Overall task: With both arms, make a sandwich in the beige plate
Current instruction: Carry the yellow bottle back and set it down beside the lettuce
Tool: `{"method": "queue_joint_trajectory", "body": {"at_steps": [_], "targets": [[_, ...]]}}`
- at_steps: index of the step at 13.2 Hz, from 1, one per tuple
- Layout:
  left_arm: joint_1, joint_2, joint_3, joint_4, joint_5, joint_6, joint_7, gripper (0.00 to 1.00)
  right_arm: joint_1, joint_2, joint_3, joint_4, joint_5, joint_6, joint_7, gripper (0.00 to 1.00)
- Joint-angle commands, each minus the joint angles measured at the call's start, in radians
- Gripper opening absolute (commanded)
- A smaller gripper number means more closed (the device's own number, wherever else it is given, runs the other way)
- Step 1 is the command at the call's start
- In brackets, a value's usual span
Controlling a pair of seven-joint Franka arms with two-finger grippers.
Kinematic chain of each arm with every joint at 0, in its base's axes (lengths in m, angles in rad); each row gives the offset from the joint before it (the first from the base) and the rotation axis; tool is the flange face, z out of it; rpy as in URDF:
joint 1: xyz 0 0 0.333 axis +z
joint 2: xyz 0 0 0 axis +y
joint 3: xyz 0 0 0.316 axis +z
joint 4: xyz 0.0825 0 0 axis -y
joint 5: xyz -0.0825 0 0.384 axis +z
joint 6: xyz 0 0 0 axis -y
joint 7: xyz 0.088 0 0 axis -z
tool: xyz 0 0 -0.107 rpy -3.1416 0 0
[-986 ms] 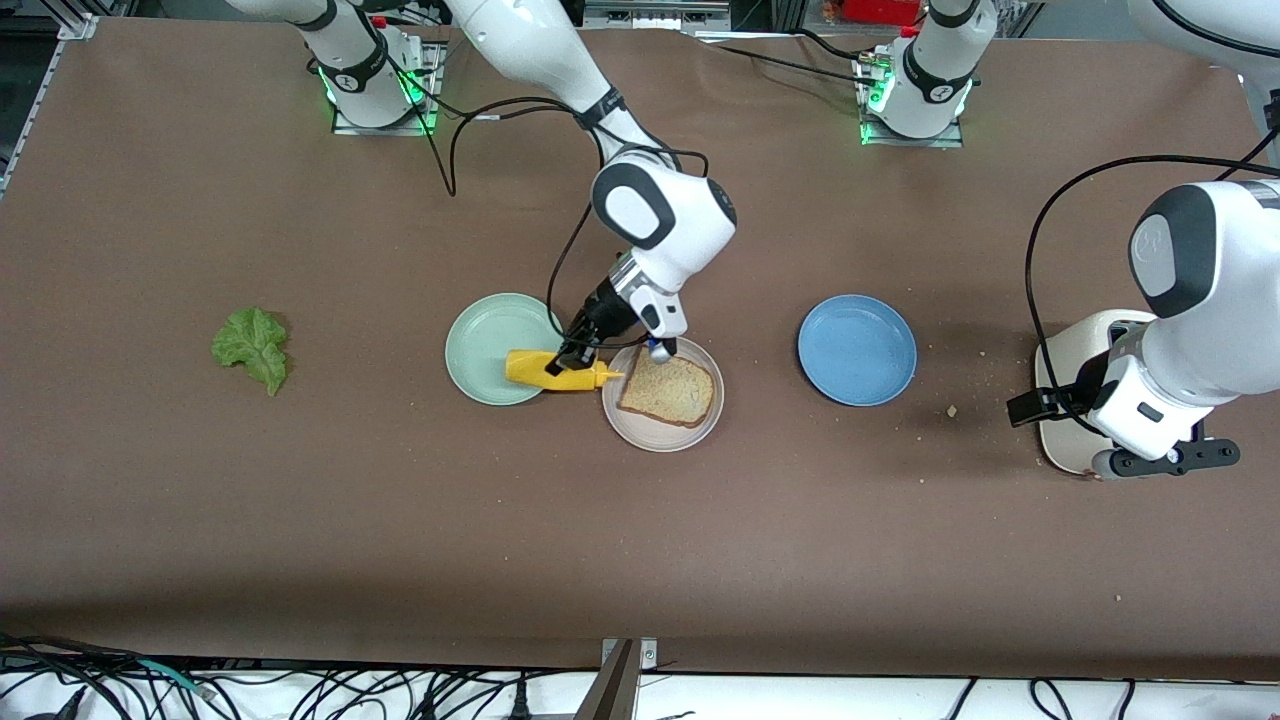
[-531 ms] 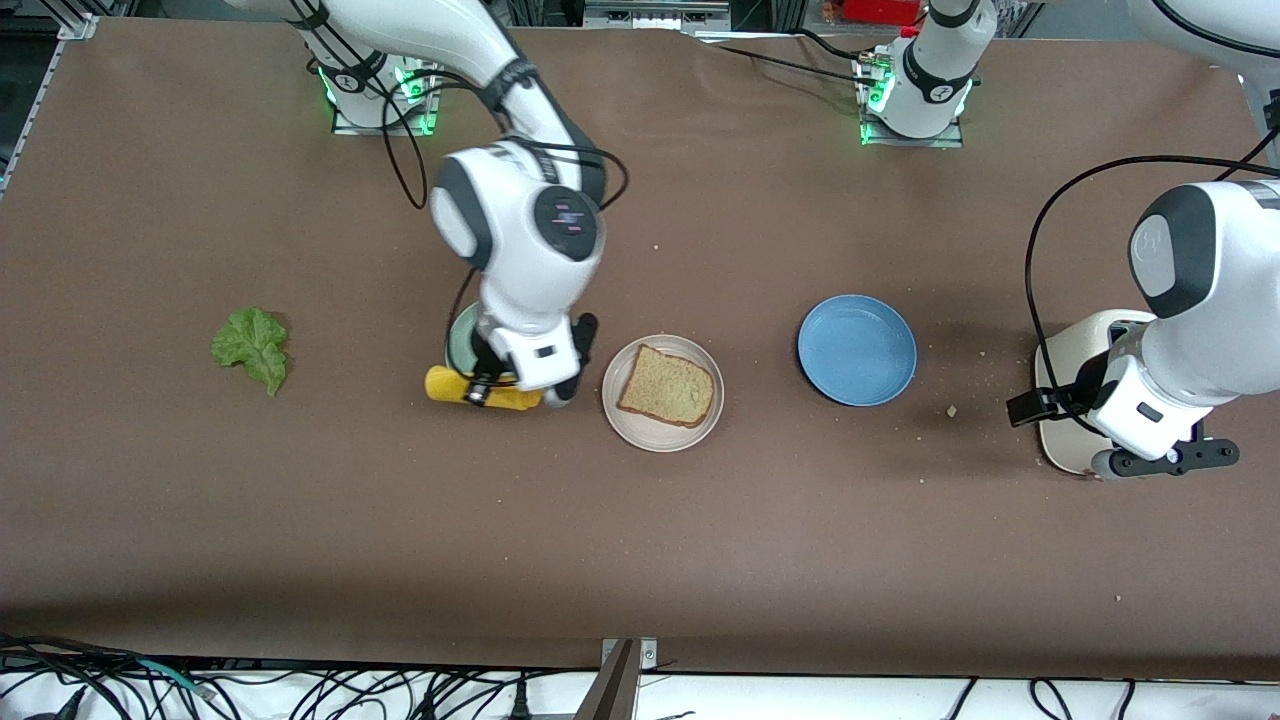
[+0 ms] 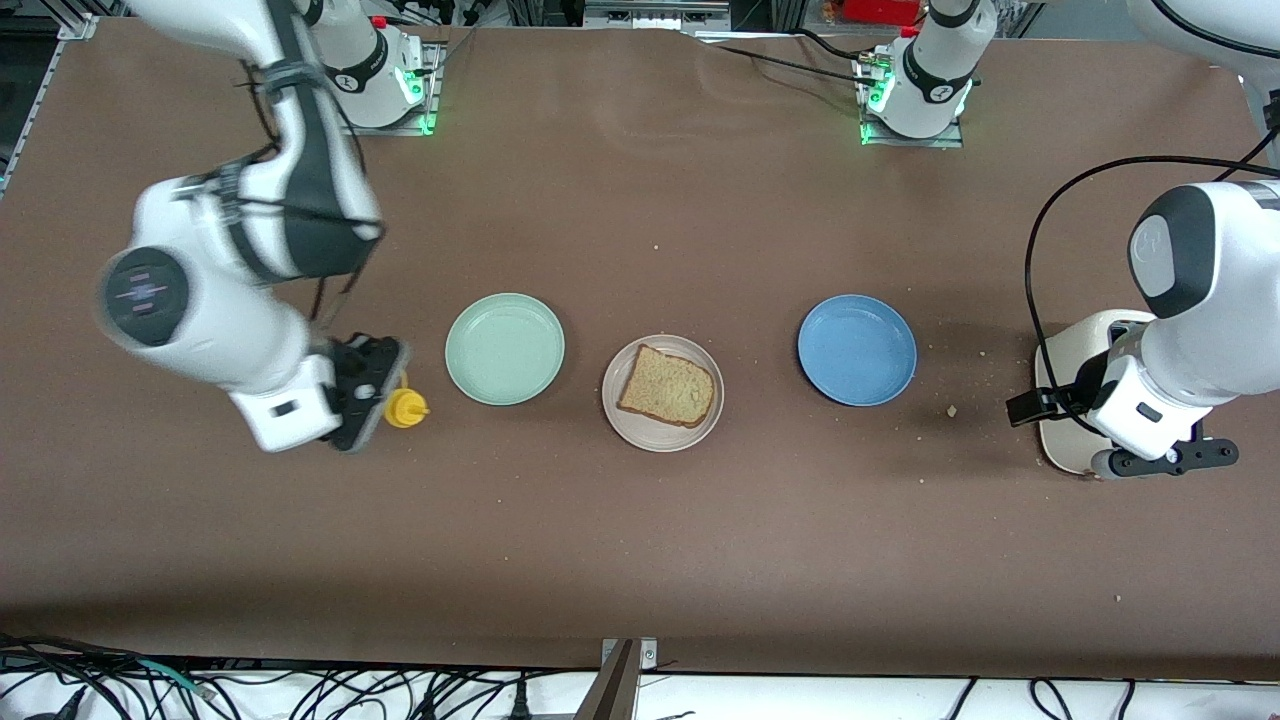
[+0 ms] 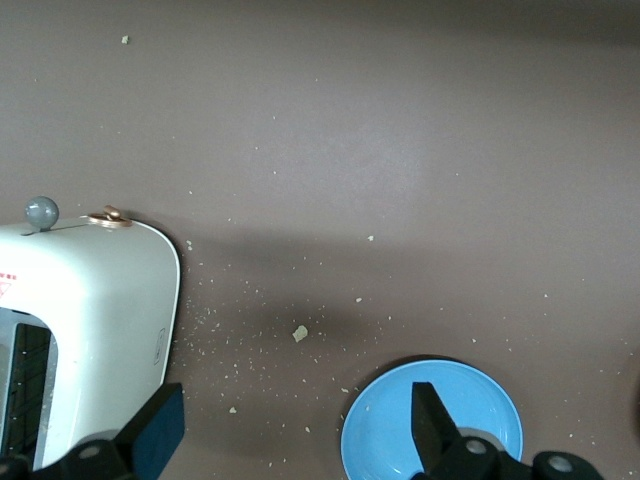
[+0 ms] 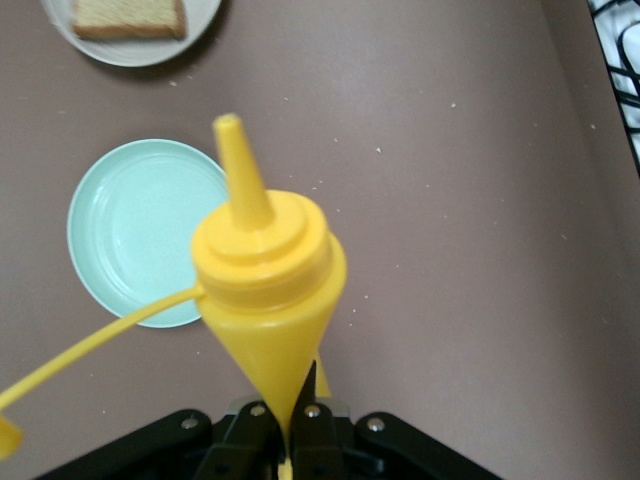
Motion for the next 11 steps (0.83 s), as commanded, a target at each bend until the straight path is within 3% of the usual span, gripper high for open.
{"method": "queue_joint_trajectory", "body": {"at_steps": [1,5,9,11], "targets": [[-0.003,-0.007,-0.002,-0.003,0.031,-0.006,-0.01,1.0,-0.078,-0.066,0.02,-0.113,0.15,-0.005,-0.201,0.0],[-0.004,-0.007,-0.004,-0.003,0.03,-0.005,-0.019,1.0,-0.153,-0.157,-0.004,-0.328,0.358,-0.003,-0.436,0.0],[-0.003,-0.006,-0.004,-0.003,0.03,-0.003,-0.019,1.0,-0.161,-0.186,-0.134,-0.565,0.633,-0.069,-0.74,0.0],[-0.004,-0.006,-0.004,-0.003,0.028,-0.003,-0.019,1.0,-0.19,-0.181,-0.158,-0.646,0.669,-0.098,-0.843,0.0]]}}
